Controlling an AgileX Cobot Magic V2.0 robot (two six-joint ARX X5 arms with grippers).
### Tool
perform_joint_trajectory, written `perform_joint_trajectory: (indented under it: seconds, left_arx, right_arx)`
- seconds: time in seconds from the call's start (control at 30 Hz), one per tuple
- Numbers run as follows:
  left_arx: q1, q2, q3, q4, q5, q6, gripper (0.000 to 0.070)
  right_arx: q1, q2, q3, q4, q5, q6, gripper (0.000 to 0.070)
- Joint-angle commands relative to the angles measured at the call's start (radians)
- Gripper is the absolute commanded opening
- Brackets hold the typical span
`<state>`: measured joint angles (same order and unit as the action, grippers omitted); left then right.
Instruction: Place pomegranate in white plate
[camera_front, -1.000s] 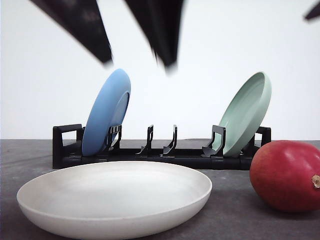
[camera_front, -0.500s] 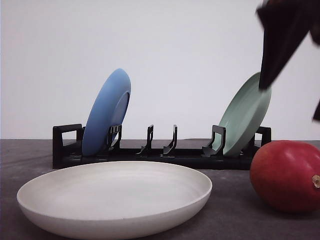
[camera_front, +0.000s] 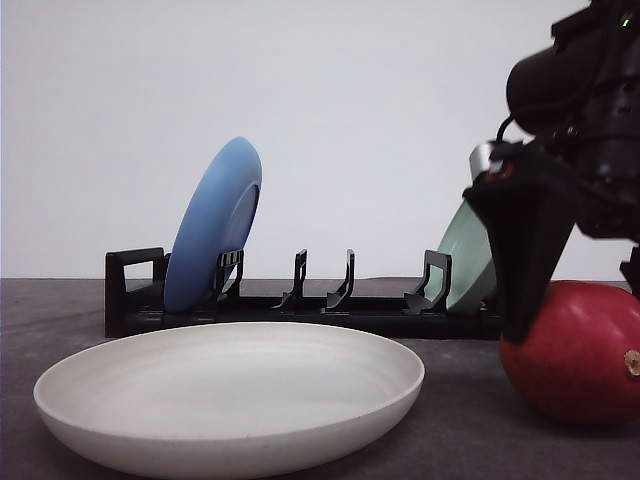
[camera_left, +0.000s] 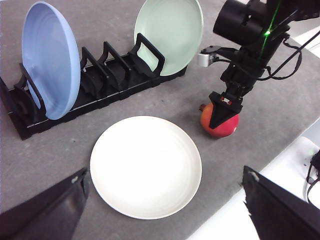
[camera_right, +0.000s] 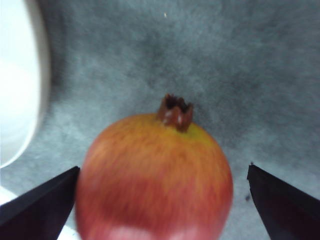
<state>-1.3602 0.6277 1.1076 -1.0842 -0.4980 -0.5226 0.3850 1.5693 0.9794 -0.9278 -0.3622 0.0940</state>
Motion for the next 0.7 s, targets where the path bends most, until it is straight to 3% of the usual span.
perform_joint_trajectory:
  seconds: [0.0,0.1,0.23,0.27,0.5,0.67]
  left_arx:
    - [-0.015,0.005,0.010,-0.007,-0.001,-0.022,0.0592]
    - [-0.015,0.005,0.010,-0.020,-0.002,-0.028,0.0593]
    - [-0.015,0.006,0.010,-0.020,-0.010,-0.037,0.0593]
    - [-0.015,0.006,0.010,-0.020,-0.015,-0.037,0.0593]
    - [-0.015,0.006,0.010,-0.019,-0.044,-0.035,0.0593]
    - [-0.015,0.006,0.010,-0.019,-0.061,-0.035,0.0593]
  right_arx:
    - [0.011,0.028,0.015,0.006,0.003,-0.004,0.0700]
    - [0.018,0.042,0.015,0.007,0.005,-0.003,0.0695]
    - [0.020,0.046,0.015,0.007,0.004,0.000,0.0513]
    - [0.019,0.046,0.015,0.007,0.004,0.001,0.0495]
    - [0.035,0.047,0.101,-0.052,-0.004,0.042,0.0491]
    - [0.126,0.049,0.251,-0.106,-0.004,0.078,0.0491]
